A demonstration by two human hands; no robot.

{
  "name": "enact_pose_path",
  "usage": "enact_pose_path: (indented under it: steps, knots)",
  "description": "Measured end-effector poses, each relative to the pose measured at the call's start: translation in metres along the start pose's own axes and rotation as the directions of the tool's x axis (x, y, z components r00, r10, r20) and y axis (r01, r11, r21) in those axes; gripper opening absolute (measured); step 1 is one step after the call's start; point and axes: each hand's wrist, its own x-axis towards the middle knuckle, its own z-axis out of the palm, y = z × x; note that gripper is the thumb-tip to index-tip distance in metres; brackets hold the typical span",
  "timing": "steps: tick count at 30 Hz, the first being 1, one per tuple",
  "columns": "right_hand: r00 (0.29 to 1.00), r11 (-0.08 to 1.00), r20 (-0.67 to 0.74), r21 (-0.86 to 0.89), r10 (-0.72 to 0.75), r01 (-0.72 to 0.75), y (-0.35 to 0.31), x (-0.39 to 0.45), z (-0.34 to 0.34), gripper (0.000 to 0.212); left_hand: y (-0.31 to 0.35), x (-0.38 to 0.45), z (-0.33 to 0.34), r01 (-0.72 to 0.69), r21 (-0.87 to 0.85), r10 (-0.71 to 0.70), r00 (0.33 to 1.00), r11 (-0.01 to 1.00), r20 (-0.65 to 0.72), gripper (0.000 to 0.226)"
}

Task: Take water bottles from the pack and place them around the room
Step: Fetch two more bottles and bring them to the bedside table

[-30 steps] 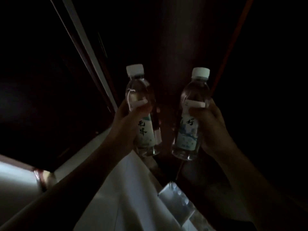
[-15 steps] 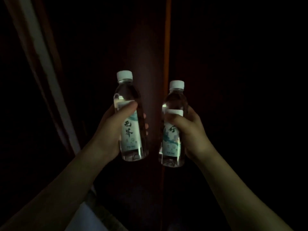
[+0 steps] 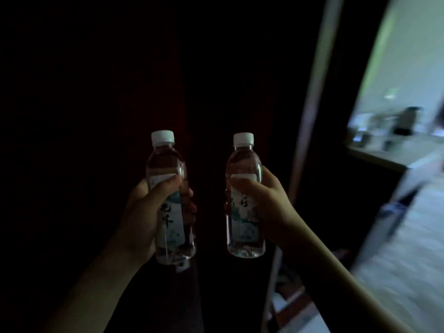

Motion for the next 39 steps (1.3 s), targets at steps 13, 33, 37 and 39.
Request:
enact_pose_path:
  steps: [13, 33, 37, 39]
  knots:
    - [0.729, 0.97, -0.641, -0.124, -0.24, 0.21, -0.12, -0.192, -0.271, 0.043, -0.053, -0.011, 0.345, 0.236, -0.158, -0.059, 0.709, 0.959, 0.703, 0.056]
    - [0.452, 0.918, -0.801, -0.363, -0.394, 0.156, -0.198, -0.253, -0.574, 0.057, -0.138, 0.001, 0.688, 0.262, -0.095, -0.06, 0.528, 0.96, 0.847, 0.051]
    - [0.434, 0.925, -0.819, -0.358, -0.375, 0.123, -0.193, -0.219, -0.645, 0.059, -0.175, 0.045, 0.748, 0.26, -0.098, -0.06, 0.538, 0.96, 0.841, 0.049]
    - [0.423, 0.921, -0.821, -0.376, -0.382, 0.101, -0.193, -0.194, -0.685, 0.054, -0.195, 0.073, 0.78, 0.225, -0.113, -0.033, 0.561, 0.968, 0.827, 0.057]
